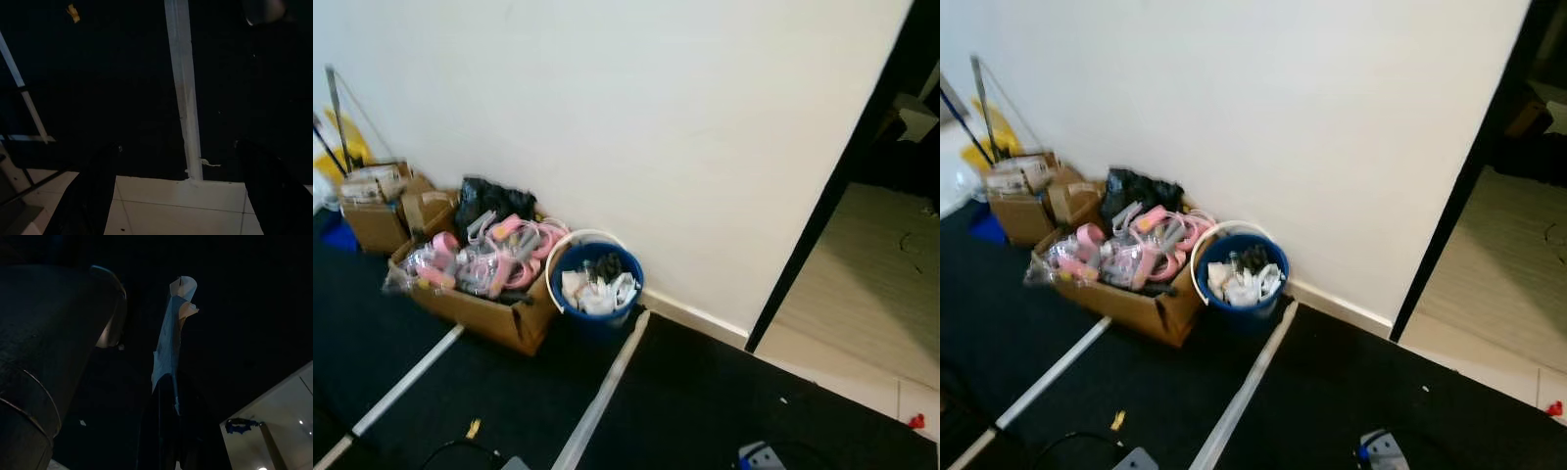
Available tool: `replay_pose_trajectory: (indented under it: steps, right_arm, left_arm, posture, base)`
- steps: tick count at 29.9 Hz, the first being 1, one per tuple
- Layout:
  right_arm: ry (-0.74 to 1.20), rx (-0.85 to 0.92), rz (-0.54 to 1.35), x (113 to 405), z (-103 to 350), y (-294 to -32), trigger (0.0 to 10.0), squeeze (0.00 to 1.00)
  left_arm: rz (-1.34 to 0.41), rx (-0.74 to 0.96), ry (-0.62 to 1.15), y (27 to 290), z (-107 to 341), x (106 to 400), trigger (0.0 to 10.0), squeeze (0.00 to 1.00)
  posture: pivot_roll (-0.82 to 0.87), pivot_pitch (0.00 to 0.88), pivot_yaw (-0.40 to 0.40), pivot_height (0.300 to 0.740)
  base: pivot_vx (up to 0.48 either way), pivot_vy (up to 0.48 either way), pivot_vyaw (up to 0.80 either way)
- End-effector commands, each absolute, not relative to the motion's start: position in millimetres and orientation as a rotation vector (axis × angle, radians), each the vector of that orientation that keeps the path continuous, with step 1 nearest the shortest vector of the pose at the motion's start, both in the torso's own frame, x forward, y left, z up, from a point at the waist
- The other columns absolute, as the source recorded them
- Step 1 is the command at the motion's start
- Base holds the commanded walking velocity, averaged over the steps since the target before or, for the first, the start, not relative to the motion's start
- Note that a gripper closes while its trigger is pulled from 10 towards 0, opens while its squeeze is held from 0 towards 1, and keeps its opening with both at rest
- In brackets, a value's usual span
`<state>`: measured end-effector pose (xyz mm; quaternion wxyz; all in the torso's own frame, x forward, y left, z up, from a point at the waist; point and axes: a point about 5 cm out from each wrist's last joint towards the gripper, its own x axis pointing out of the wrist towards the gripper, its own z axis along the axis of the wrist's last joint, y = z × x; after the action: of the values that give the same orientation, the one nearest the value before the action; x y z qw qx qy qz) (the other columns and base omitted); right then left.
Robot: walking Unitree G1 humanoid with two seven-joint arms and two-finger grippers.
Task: Picking trash to rubbish bin
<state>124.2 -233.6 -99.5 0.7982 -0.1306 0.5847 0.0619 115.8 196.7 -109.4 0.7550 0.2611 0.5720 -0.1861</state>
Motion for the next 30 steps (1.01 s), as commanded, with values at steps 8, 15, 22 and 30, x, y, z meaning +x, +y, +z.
replay_pose_trajectory:
  steps: [8, 15, 22, 30]
  right_arm:
    - [1.28, -0.265, 0.161, 116.3, -103.8, -225.0, 10.0, 0.0]
    - [1.28, -0.267, 0.161, 116.4, -103.8, -225.1, 10.0, 0.0]
    - [1.279, -0.268, 0.163, 116.4, -103.8, -225.1, 10.0, 0.0]
    - [1.279, -0.271, 0.167, 116.6, -103.8, -225.0, 10.0, 0.0]
  left_arm:
    - [-0.409, 0.578, 1.257, 200.3, -109.4, 114.0, 10.0, 0.0]
    - [-0.41, 0.577, 1.254, 199.0, -109.2, 115.4, 10.0, 0.0]
    - [-0.412, 0.576, 1.252, 197.4, -109.1, 116.6, 10.0, 0.0]
    - [-0.406, 0.576, 1.254, 199.1, -108.9, 116.5, 10.0, 0.0]
  posture:
    - [-0.04, 0.059, 0.068, 0.74]
    - [-0.04, 0.059, 0.068, 0.74]
    - [-0.04, 0.059, 0.068, 0.74]
    - [-0.04, 0.059, 0.068, 0.74]
  base:
    - [0.0, 0.0, 0.73]
    - [0.0, 0.0, 0.73]
    - [0.0, 0.0, 0.73]
    - [0.0, 0.0, 0.73]
